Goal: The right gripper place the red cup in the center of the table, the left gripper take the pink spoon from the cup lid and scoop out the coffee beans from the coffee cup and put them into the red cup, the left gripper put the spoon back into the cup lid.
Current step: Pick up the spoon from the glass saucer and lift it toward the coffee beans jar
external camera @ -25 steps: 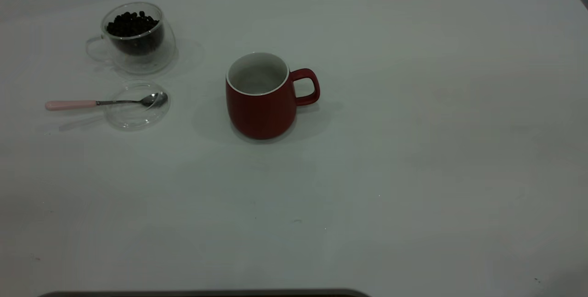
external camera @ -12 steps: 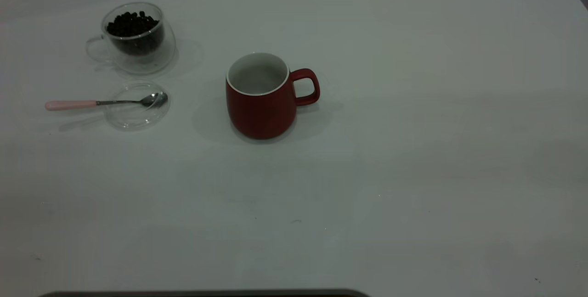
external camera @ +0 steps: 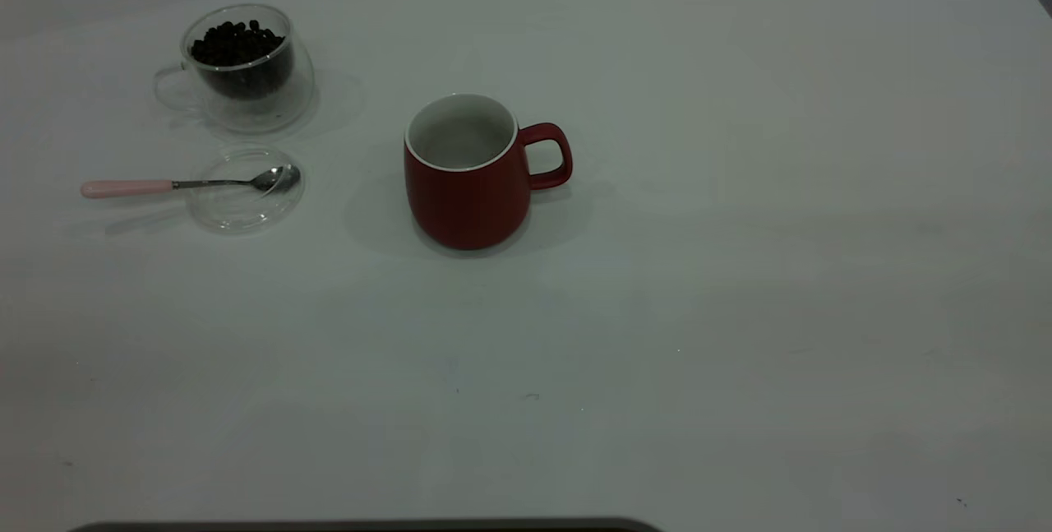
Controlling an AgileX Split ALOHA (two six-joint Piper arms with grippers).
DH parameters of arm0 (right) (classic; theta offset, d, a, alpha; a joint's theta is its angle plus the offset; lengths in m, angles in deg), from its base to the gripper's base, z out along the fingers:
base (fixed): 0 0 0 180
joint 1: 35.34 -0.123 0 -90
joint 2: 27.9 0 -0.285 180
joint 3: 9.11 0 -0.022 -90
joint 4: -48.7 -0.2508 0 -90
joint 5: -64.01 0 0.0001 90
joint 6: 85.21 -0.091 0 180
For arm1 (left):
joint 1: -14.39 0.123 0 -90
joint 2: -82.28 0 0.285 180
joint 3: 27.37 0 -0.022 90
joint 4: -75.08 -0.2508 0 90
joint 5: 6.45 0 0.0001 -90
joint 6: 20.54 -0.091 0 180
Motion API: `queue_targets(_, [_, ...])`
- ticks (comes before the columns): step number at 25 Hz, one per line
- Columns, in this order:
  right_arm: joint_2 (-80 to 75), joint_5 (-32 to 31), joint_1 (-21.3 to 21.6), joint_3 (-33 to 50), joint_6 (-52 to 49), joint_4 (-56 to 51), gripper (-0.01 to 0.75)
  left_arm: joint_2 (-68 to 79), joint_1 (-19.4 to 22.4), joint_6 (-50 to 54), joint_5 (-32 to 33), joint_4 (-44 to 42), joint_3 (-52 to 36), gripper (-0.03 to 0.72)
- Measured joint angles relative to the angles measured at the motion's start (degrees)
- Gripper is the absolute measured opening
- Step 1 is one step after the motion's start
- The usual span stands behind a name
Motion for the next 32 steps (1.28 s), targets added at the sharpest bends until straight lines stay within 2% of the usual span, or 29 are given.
queue_targets(32, [1.7, 0.07, 0.25, 0.0, 0.05, -0.42, 0.591, 0.0, 0.0, 0.06, 0.0, 0.0, 0.0, 0.517])
